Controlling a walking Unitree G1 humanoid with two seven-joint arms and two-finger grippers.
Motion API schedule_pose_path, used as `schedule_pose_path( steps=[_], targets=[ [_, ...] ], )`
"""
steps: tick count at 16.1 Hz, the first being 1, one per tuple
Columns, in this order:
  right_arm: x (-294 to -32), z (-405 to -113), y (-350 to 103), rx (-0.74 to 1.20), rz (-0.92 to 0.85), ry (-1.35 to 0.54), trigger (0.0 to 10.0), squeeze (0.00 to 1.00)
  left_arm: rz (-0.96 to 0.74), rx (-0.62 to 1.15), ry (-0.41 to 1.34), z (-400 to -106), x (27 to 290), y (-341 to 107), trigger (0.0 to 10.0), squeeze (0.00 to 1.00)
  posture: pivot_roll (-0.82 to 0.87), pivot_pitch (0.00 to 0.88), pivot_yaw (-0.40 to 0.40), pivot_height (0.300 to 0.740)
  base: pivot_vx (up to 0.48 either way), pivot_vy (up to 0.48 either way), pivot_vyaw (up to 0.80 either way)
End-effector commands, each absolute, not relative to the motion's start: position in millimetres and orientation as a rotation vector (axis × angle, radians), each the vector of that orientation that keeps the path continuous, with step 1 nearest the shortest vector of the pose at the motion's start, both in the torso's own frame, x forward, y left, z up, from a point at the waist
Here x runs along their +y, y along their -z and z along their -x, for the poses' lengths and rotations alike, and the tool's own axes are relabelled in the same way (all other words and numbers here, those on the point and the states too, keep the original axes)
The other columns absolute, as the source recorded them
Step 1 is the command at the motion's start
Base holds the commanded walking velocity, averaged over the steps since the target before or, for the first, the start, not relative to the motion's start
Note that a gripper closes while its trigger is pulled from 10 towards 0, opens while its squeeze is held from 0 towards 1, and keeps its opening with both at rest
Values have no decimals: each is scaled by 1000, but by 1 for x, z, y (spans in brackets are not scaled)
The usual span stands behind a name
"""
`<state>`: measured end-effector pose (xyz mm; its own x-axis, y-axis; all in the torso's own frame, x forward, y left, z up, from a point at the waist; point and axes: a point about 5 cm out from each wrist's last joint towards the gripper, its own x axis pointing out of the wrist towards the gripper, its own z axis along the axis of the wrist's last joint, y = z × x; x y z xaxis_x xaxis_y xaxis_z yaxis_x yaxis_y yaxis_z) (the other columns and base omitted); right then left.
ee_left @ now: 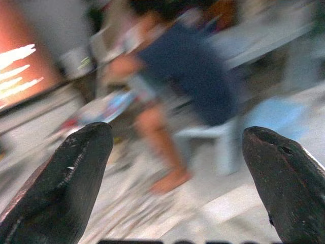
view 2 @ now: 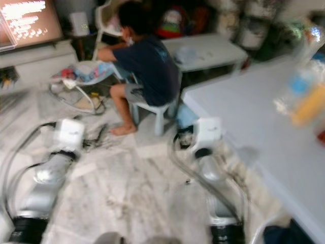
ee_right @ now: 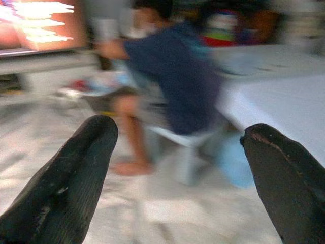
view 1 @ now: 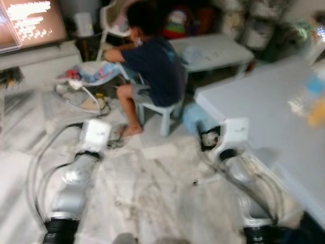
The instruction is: Restocking fridge
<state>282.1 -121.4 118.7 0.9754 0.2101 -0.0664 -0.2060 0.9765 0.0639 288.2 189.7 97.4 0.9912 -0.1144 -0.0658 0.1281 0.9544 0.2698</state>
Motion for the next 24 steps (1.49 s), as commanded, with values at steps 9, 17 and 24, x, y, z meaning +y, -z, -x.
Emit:
schedule_pose_path(
  steps=[9, 17, 24],
  targets=[
    [-151, -270, -96, 148, -44, -100, 10000, 0, -264, 83, -3, -272, 215, -89, 10000, 0, 71, 0, 27, 740, 188, 0, 348],
    [-164, -260, -88, 128, -31, -22, 10000, 0, -309, 90, 91, -290, 209, -91, 10000, 0, 42, 0, 90, 740, 0, 0, 0],
    [-154, -270, -91, 118, -12, -112, 10000, 0, -309, 96, 24, -275, 221, -85, 10000, 0, 92, 0, 22, 740, 0, 0, 564]
  ],
)
